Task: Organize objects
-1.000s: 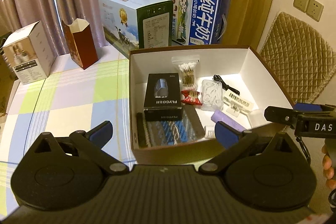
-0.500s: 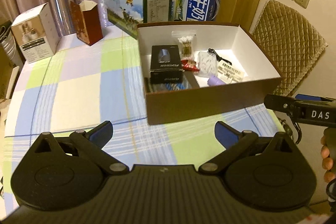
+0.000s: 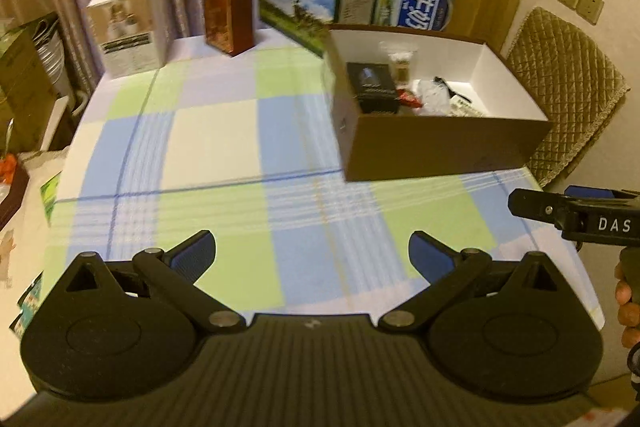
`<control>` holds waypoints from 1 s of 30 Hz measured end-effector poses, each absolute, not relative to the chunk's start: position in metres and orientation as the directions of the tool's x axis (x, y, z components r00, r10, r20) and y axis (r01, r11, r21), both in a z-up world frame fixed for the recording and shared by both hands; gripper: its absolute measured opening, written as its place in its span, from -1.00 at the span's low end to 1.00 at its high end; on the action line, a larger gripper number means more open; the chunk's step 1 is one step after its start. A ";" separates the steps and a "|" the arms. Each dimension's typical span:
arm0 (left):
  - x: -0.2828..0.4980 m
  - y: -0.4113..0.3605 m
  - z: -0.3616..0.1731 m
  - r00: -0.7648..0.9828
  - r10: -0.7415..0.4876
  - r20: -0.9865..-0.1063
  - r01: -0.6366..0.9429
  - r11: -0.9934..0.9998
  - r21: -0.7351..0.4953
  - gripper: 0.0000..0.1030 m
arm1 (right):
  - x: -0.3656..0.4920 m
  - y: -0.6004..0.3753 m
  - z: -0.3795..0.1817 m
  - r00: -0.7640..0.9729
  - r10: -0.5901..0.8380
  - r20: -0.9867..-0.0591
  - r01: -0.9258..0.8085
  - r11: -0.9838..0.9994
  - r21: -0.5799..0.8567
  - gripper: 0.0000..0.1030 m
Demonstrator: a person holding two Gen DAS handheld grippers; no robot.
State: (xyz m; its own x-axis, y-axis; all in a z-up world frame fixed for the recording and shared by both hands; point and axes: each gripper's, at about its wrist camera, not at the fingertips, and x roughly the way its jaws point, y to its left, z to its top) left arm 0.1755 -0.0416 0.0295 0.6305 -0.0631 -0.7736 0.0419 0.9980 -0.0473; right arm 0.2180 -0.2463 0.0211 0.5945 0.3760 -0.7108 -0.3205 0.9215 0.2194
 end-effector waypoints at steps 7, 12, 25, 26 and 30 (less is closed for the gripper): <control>0.142 -0.005 0.027 0.625 -0.048 -0.779 0.007 0.998 -0.056 0.97 | 0.185 -0.211 0.018 0.554 0.411 -0.724 -0.382 0.898 0.217 0.97; 0.121 0.012 0.027 0.631 -0.041 -0.774 -0.009 0.998 -0.060 0.97 | 0.163 -0.195 0.016 0.538 0.417 -0.732 -0.410 0.889 0.205 0.97; 0.086 0.030 0.026 0.642 -0.041 -0.766 -0.019 0.997 -0.069 0.97 | 0.131 -0.180 0.012 0.531 0.414 -0.739 -0.425 0.885 0.190 0.97; 0.085 0.030 0.026 0.642 -0.040 -0.765 -0.019 0.997 -0.069 0.97 | 0.129 -0.179 0.012 0.531 0.415 -0.739 -0.426 0.885 0.191 0.97; 0.081 0.031 0.026 0.645 -0.037 -0.763 -0.024 0.997 -0.069 0.97 | 0.123 -0.177 0.012 0.529 0.417 -0.740 -0.430 0.883 0.190 0.97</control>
